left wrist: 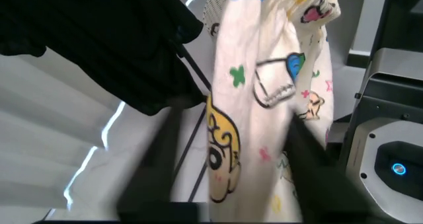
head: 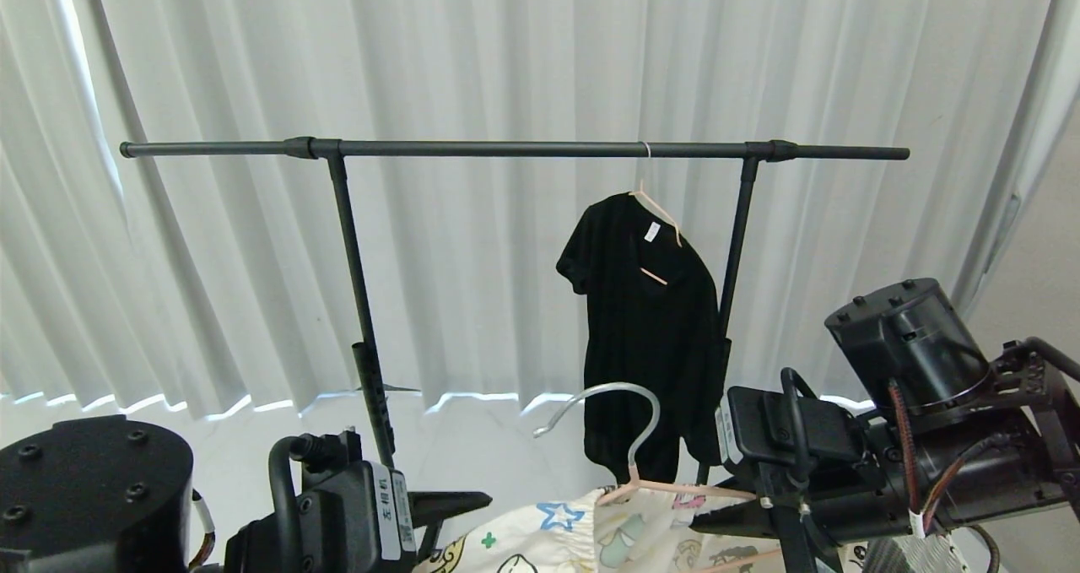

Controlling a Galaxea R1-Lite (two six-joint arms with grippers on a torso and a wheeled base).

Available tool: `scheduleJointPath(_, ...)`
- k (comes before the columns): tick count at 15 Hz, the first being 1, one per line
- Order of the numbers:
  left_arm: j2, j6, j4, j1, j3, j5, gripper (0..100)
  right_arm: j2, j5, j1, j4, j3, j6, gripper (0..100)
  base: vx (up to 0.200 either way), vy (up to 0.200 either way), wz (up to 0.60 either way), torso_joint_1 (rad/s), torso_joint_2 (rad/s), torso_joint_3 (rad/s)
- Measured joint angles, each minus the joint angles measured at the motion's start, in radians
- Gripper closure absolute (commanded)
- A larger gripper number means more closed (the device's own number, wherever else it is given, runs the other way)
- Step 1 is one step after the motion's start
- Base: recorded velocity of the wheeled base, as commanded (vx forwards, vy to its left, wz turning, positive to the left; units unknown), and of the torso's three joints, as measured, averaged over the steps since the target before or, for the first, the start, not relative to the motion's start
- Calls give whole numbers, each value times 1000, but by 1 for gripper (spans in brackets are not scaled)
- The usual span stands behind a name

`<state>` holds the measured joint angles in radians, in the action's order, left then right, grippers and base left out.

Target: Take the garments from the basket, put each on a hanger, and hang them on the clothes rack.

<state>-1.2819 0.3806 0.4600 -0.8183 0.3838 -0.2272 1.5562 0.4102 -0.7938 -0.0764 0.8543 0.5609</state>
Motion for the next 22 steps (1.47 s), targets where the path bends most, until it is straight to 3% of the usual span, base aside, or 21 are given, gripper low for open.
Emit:
scheduleJointPath(7,24,-2,-1,62,-39,21,0,-78,-1,84,-7,-21,2,100,0,0,0,0,0,0)
scheduleJointPath(12,78,0,-2,229,-129,21,0,-166,4,175,-8,-59,0,100,0,0,0,0,0,0)
scheduleJointPath(14,76,-1,-2,288,-153,19,0,-191,6,181,-7,-59,-1,100,0,0,0,0,0,0)
scheduleJointPath(18,16,-1,-2,302,-172,11,0,-235,6,167,-7,-57,-1,100,0,0,0,0,0,0)
scheduleJointPath(19,1,-1,-1,298,-170,10,100,-242,4,165,-6,-57,-1,100,0,0,0,0,0,0)
scheduleJointPath(22,-23,-6,-2,300,-178,18,100,-253,3,164,-5,-58,-6,100,0,0,0,0,0,0)
